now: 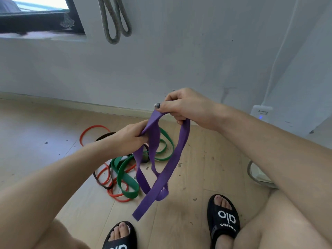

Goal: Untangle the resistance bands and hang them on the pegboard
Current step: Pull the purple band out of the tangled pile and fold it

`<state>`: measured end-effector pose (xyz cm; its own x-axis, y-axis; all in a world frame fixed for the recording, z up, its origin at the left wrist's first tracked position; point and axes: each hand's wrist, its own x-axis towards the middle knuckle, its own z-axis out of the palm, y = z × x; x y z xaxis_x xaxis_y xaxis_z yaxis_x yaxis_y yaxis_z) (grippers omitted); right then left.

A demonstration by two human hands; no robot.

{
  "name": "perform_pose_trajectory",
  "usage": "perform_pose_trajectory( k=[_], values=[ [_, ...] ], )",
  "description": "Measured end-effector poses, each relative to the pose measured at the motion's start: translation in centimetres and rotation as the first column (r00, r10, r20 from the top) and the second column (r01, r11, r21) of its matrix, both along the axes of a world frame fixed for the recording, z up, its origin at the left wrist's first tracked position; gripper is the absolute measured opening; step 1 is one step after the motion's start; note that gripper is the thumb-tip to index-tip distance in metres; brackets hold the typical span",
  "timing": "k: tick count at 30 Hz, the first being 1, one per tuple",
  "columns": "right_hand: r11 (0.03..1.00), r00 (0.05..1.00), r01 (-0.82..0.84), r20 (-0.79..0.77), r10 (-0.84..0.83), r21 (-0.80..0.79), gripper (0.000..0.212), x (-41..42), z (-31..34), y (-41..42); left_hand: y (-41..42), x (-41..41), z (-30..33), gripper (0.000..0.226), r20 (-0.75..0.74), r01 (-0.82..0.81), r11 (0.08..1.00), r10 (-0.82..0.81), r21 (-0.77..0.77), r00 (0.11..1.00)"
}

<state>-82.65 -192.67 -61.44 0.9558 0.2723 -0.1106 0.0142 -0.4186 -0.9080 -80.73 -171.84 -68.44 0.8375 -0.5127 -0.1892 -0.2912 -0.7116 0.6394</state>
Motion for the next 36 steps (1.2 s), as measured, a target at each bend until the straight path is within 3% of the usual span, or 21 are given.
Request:
perform_pose_trajectory(
  k=[4, 10, 12, 14, 17, 20, 26, 29, 36],
  values=[
    [1.000, 1.000, 0.007, -0.028, -0.007, 0.014, 0.024, -0.1, 0.1, -0.1, -0.1, -0.1, 0.3, 0.032, -0.035, -0.003, 0.999, 0.002, -0.049, 0.999],
    [0.999, 0.999, -0.020, -0.032, 0.022, 0.042, 0.030, -0.2, 0.3, 0.0, -0.9, -0.2, 0.5, 0.020, 0.056, -0.014, 0.996, 0.019, -0.088, 0.998],
    [0.998, 1.000, -0.016, -0.018, 0.017, 0.055, 0.030, 0.0, 0.5, -0.1, -1.2, -0.4, 0.5, 0.033, -0.009, -0.022, 0.993, 0.021, -0.116, 1.000],
    [0.998, 1.000, -0.004, -0.007, 0.004, 0.061, 0.030, 0.0, 0.5, -0.2, -1.5, -0.3, 0.5, 0.061, -0.085, -0.023, 0.988, 0.010, -0.152, 0.996],
    [0.998, 1.000, -0.013, -0.008, 0.014, 0.067, 0.031, -0.1, 0.3, -0.1, -2.2, -0.3, 0.2, 0.075, 0.008, -0.053, 0.998, 0.053, -0.037, 0.999],
    [0.998, 1.000, -0.010, -0.006, 0.011, 0.065, 0.034, -0.1, 0.1, 0.1, -3.1, -0.5, -0.4, 0.063, 0.155, -0.135, 0.990, 0.126, 0.045, 0.980],
    [0.998, 1.000, 0.020, 0.005, -0.020, 0.057, 0.031, 0.2, 0.0, -0.5, -2.7, -0.2, -0.7, 0.013, 0.125, -0.117, 0.987, 0.131, -0.109, 0.984],
    [0.996, 0.996, 0.090, 0.008, -0.090, 0.017, 0.031, 0.7, -0.2, -1.5, -1.5, 0.1, 0.1, 0.017, 0.108, -0.134, 0.984, 0.146, -0.116, 0.983],
    [0.985, 0.984, 0.173, 0.031, -0.173, -0.011, 0.024, 2.0, -1.0, -3.4, 0.8, 1.4, 1.0, 0.029, 0.232, -0.040, 0.998, 0.050, -0.049, 0.972]
  ],
)
